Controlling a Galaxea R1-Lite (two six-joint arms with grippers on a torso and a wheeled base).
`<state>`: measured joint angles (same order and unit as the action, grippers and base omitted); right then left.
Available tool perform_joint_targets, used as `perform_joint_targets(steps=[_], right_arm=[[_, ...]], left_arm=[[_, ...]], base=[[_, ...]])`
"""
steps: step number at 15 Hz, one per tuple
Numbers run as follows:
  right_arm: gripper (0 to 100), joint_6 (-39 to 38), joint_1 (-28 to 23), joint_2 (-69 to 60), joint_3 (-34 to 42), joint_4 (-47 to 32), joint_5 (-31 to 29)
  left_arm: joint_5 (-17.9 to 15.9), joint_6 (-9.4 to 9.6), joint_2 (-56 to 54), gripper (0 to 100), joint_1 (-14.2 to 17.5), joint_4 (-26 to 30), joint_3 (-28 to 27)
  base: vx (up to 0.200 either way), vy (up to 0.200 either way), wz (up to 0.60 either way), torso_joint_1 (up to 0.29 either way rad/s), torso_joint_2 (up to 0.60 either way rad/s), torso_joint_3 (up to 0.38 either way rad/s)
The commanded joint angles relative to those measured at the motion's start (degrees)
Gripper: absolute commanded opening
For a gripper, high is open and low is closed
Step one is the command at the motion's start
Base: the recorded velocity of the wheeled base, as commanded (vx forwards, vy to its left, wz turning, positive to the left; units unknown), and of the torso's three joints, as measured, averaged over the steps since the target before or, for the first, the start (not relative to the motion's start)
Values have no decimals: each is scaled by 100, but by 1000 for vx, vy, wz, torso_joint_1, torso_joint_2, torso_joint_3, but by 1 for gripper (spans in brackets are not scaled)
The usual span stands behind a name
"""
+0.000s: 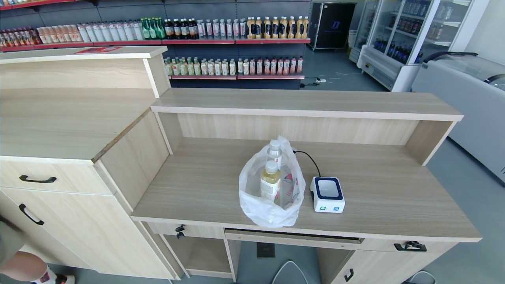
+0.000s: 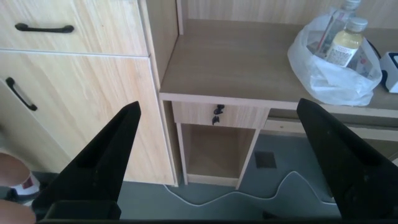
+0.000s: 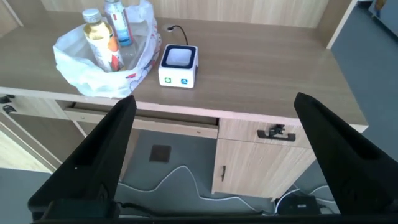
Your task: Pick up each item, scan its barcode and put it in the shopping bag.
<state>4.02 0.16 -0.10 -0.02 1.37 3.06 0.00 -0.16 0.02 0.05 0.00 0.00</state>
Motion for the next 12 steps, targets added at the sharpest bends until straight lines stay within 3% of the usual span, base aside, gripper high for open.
perform_joint_targets(steps=[1, 12], right_arm=[[100, 2, 2, 10, 2, 4, 2], [100, 11, 2, 10, 2, 4, 2]], left_arm=[[0, -2, -2, 100, 4, 0, 0], [0, -2, -2, 100, 4, 0, 0]], base=[[0, 0, 0, 0, 0, 0], [0, 0, 0, 0, 0, 0]])
